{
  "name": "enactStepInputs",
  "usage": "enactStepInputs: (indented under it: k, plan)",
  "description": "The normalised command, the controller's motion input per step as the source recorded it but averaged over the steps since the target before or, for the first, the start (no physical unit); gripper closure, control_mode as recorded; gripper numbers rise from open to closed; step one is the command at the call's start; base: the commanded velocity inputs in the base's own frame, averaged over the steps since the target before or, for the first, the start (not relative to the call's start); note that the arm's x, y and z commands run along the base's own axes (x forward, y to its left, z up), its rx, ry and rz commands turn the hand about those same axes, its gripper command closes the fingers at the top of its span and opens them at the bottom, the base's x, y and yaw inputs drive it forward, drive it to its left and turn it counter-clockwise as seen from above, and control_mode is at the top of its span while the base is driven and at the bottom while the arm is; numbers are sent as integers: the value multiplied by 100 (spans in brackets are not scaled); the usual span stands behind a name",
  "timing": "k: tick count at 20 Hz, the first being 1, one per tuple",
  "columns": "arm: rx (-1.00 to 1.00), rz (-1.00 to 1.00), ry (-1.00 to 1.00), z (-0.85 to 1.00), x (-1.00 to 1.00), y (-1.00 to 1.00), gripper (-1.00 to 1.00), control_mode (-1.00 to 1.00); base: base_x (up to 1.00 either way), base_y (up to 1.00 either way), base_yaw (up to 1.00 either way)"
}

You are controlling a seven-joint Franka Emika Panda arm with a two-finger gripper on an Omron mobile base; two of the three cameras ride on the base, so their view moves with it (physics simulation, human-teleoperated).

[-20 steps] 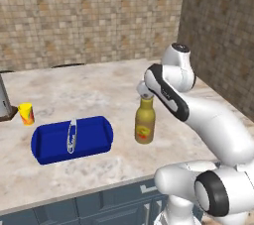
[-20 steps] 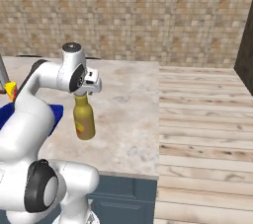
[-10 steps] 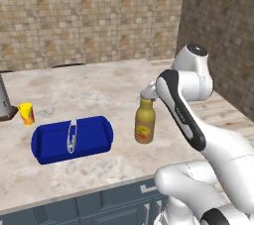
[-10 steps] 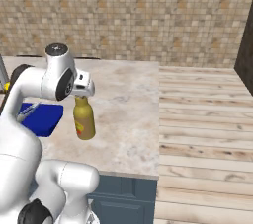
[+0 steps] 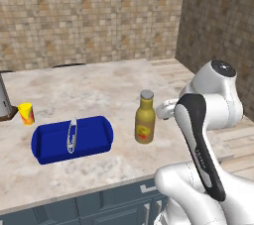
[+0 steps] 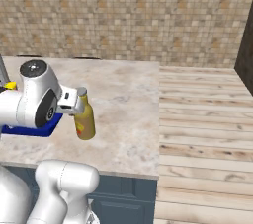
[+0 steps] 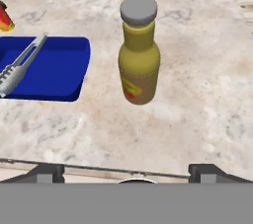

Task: Place the drinks on the dining counter in a tight cluster.

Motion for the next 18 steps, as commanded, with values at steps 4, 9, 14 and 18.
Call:
enactStepInputs:
  k: [4,9,14,18]
  plan:
    - [-8,-4,8,41,-42,-8,-100,-100,0,0,0]
    - [-4,-3,2,37,-21,0,-100,-100,0,0,0]
    - [0,-2,-6,0,-26,0,-100,-100,0,0,0]
    - [0,0,-3,3,-19,0,-100,-100,0,0,0]
